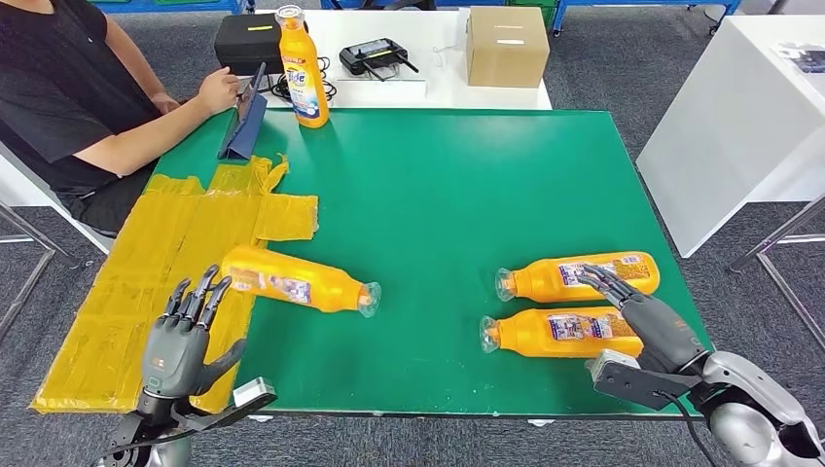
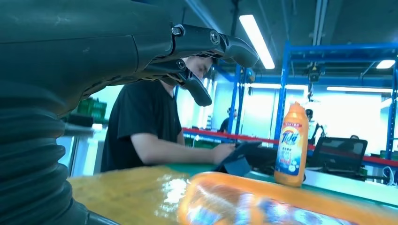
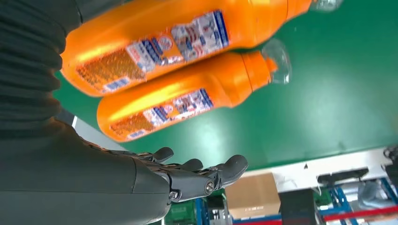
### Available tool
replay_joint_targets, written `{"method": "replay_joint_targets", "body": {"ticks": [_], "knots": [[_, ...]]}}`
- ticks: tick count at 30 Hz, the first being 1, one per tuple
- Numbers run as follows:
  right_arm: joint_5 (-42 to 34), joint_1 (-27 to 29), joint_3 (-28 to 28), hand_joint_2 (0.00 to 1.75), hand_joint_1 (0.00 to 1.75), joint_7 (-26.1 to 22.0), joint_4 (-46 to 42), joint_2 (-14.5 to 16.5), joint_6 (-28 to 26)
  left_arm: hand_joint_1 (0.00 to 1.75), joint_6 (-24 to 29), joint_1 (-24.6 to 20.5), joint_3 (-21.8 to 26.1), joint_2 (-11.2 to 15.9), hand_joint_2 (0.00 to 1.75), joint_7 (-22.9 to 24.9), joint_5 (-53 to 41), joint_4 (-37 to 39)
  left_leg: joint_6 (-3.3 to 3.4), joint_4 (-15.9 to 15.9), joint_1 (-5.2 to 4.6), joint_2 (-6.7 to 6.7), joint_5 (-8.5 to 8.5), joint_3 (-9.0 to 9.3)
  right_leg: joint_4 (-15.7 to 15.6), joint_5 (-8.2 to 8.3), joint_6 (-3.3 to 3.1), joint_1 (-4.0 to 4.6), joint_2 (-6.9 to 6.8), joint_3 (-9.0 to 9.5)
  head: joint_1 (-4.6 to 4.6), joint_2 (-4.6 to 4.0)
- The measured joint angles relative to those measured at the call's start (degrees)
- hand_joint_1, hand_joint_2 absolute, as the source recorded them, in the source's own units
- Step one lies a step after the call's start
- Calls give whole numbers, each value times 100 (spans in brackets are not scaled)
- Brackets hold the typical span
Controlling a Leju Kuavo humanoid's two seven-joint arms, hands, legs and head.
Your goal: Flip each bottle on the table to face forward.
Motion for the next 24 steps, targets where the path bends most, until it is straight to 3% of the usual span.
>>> {"method": "replay_joint_targets", "body": {"ticks": [9,11,13,15,17,19,21,24], "knots": [[46,-58,254,175,0,19,150,-1,-41,0,-2,-48,299,-255,175,160,-514,-147,0,1,-3,0,0,-1,-1,0,0,0,0,-9,-1,0],[162,15,261,175,0,108,144,-16,-152,0,-28,-83,287,-270,175,128,-176,-134,0,2,-3,-3,0,0,-2,0,0,1,-2,-14,0,0],[415,209,203,175,0,222,98,-40,-306,0,-301,-135,184,-276,87,-38,1015,-110,0,2,-3,-11,0,-4,-2,0,0,1,-7,-16,0,0],[710,450,105,175,0,286,53,-35,-392,0,-1083,-175,18,-273,0,-205,2873,-162,0,2,-1,-11,0,-12,-1,0,1,1,-8,-17,-2,0],[969,609,30,175,0,321,67,9,-408,0,-2109,-212,-82,-296,0,-240,4604,-359,0,2,1,-4,-1,-19,-1,0,0,0,-3,-19,-2,0],[1186,640,6,175,0,356,182,91,-409,0,-2875,-260,-104,-353,0,-162,5632,-623,0,1,1,3,-1,-20,-1,0,0,0,2,-21,-1,0],[1312,594,25,175,0,383,394,186,-404,0,-3292,-290,-106,-421,0,-102,6015,-864,1,1,-2,4,-1,-18,-1,0,0,0,3,-20,-1,0],[1329,519,69,175,0,423,647,241,-372,0,-3499,-281,-109,-505,0,-90,6150,-1112,1,2,-5,2,0,-14,-1,0,0,-1,2,-20,-1,0]]}}
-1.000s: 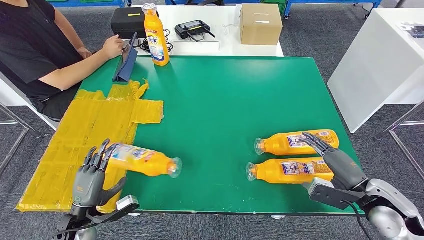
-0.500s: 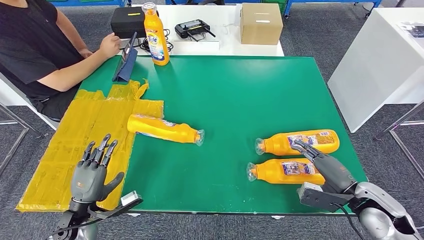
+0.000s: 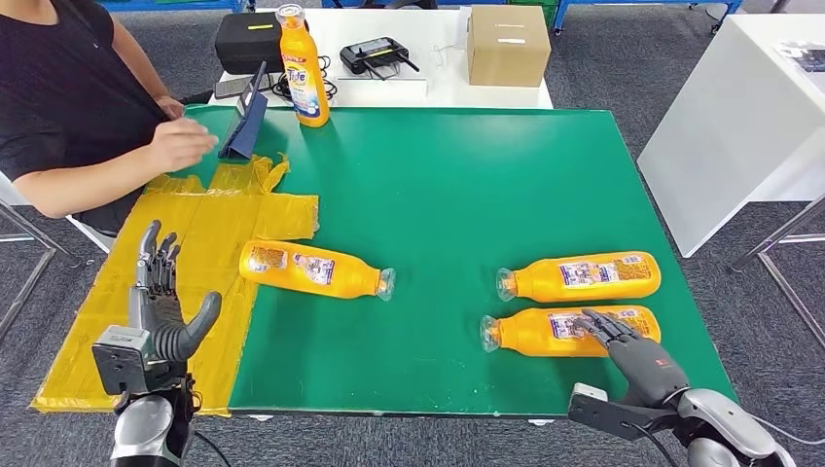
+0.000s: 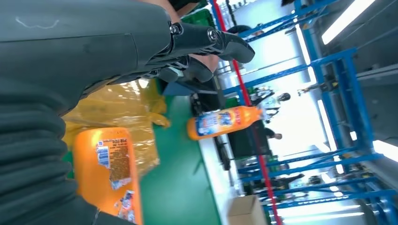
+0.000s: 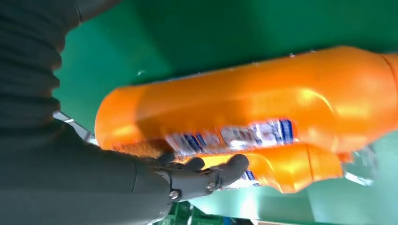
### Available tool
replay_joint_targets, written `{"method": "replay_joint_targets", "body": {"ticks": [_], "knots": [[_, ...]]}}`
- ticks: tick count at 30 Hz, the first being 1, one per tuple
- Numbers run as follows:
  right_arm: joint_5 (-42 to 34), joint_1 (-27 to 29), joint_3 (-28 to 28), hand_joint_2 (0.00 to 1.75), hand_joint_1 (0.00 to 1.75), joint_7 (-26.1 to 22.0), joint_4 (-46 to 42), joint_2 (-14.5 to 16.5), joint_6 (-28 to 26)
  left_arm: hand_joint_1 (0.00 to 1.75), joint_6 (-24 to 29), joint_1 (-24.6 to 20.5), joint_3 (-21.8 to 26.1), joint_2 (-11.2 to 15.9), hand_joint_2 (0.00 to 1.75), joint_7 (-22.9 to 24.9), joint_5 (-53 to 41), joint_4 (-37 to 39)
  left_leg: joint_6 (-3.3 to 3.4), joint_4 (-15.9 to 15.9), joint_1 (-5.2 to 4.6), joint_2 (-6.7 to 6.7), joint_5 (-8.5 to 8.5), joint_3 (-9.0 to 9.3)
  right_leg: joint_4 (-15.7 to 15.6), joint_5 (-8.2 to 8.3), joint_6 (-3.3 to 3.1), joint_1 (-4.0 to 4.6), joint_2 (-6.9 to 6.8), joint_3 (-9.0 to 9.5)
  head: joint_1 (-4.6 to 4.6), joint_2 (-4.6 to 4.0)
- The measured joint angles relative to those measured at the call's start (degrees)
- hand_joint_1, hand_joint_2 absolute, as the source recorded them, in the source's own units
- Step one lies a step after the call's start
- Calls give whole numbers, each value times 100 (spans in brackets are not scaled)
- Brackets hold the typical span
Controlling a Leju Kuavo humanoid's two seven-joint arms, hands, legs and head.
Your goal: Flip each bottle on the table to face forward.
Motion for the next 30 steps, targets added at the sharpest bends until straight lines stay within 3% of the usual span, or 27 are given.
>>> {"method": "replay_joint_targets", "body": {"ticks": [12,19,30], "knots": [[195,-47,26,175,0,173,104,-75,-25,0,-165,73,49,-83,0,-30,130,-183,0,0,1,0,0,-1,0,0,0,1,0,3,1,0],[767,-81,-14,175,0,191,142,241,-570,0,-262,92,130,-164,0,15,90,-220,0,0,2,-2,0,2,1,0,0,1,-1,2,-1,0],[572,-16,-346,175,0,151,-90,300,-416,0,-434,159,323,-207,0,31,182,-226,0,0,0,-1,0,-4,0,0,0,-1,-1,1,0,0]]}}
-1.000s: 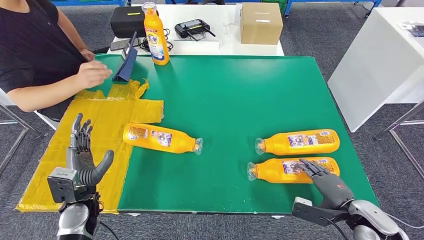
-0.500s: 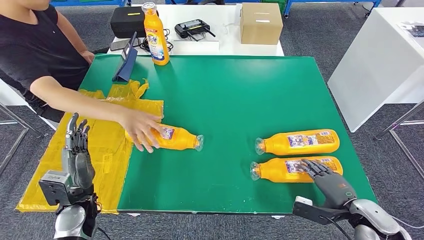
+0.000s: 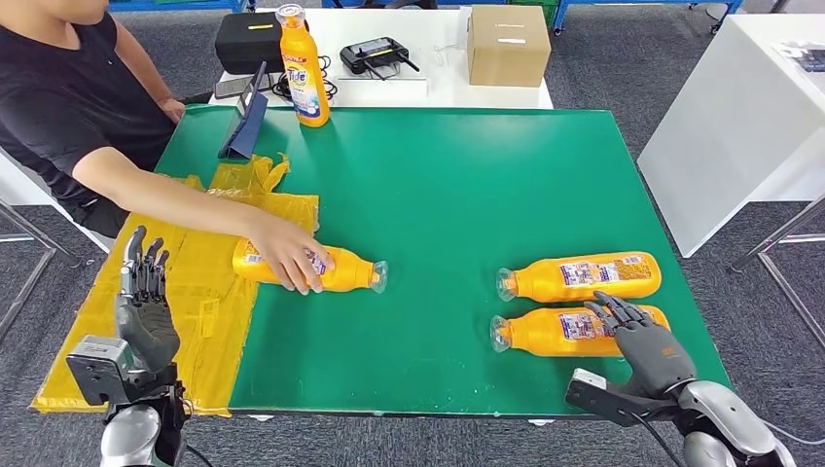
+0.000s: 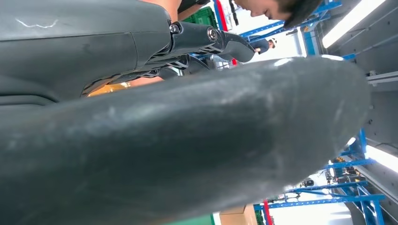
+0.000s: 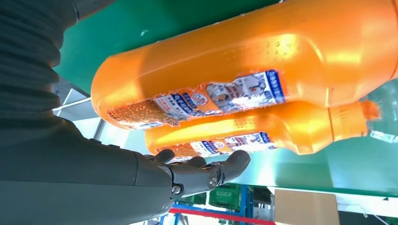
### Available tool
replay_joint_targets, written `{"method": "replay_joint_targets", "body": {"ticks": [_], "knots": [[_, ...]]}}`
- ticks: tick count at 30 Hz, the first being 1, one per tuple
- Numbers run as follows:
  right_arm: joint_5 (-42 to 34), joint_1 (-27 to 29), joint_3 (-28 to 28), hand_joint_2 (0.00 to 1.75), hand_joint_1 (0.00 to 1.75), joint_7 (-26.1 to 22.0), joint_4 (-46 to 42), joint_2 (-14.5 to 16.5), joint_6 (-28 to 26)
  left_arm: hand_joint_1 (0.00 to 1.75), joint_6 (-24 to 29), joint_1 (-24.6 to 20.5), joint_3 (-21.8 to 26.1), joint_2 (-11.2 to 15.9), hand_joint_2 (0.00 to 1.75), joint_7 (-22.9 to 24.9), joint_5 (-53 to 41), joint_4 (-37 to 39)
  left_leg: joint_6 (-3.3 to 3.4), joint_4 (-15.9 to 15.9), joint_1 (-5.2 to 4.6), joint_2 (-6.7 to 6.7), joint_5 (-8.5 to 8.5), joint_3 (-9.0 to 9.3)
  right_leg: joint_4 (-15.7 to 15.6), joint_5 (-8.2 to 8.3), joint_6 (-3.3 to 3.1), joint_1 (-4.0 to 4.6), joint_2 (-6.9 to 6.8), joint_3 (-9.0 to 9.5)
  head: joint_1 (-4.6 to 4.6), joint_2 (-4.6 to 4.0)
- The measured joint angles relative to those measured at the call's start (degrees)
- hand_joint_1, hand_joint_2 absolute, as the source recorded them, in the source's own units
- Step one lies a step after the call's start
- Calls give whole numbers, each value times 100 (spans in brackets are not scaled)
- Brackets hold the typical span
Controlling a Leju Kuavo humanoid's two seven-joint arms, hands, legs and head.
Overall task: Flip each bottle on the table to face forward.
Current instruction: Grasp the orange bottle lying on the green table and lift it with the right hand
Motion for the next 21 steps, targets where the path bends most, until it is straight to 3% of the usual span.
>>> {"method": "replay_joint_targets", "body": {"ticks": [18,19,21], "knots": [[-48,-518,-81,175,0,119,791,-256,378,0,-425,-119,161,0,0,171,405,190,0,0,0,0,0,4,0,0,0,0,0,-2,-2,0],[-5,-568,-73,175,4,120,887,-256,408,0,-434,-139,161,0,0,180,422,204,0,0,0,0,0,4,0,0,0,1,0,-2,-2,0],[13,-709,-9,175,91,102,1174,-297,621,0,-461,-214,157,2,0,201,469,257,0,1,0,-2,0,6,0,0,0,1,-1,-2,-2,0]]}}
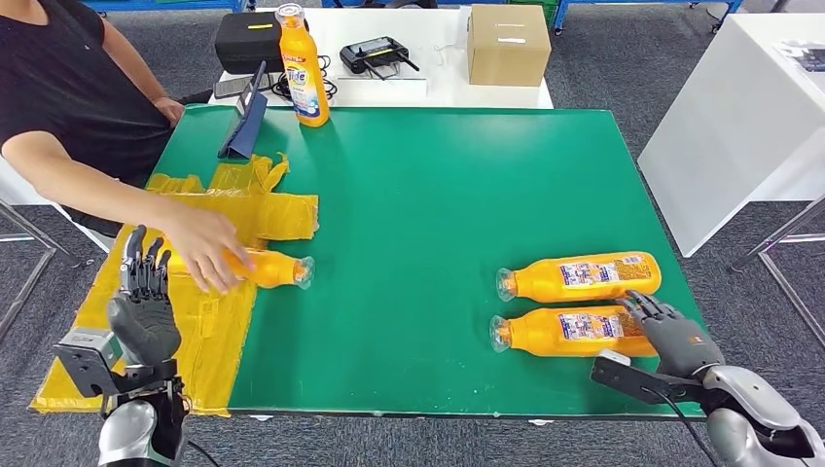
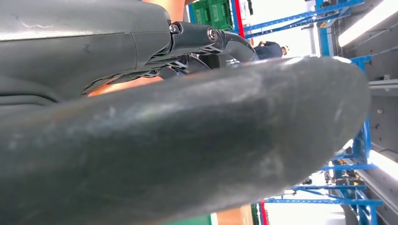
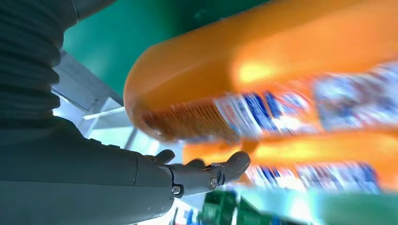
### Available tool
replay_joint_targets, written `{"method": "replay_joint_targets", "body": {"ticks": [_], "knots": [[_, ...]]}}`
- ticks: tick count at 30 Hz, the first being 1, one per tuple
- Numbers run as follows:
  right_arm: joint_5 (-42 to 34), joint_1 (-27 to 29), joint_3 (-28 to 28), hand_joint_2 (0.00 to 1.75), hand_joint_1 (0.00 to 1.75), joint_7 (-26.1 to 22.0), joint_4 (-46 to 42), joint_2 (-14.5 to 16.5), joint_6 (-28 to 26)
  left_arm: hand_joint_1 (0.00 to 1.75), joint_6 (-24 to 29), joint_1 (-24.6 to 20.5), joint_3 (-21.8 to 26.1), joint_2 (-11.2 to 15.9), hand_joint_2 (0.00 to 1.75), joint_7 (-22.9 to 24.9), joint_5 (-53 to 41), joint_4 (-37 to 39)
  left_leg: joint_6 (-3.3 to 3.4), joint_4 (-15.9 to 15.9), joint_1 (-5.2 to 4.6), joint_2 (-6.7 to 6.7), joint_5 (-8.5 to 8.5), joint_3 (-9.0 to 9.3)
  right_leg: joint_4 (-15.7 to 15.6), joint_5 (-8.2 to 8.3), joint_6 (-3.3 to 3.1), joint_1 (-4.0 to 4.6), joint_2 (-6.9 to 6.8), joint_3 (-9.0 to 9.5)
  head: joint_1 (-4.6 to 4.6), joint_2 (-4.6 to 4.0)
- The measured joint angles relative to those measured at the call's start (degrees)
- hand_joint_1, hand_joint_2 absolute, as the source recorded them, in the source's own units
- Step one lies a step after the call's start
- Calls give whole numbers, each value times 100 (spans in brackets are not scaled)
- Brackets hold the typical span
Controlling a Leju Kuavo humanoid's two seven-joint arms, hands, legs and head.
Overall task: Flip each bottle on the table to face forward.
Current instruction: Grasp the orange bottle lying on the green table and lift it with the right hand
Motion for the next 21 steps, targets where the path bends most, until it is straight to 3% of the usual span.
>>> {"method": "replay_joint_targets", "body": {"ticks": [2,6,14,21], "knots": [[-88,-142,129,175,174,-115,320,-121,262,0,-25,-107,-23,11,0,8,55,93,0,0,-1,-4,0,1,0,0,0,0,-3,2,1,0],[57,-415,452,175,175,-369,928,-197,137,0,-20,-281,-113,52,0,-13,170,302,1,0,2,4,-1,11,0,0,0,2,4,11,3,0],[532,-1266,1169,175,175,-302,2424,512,-427,0,32,-530,-332,113,0,-2,257,572,-12,-6,47,129,-65,173,-10,-4,-6,40,135,131,7,0],[541,-1604,1425,175,175,-358,2955,692,-478,0,48,-641,-401,144,0,1,273,661,-13,-8,60,176,-94,271,-18,-10,-16,52,182,211,7,0]]}}
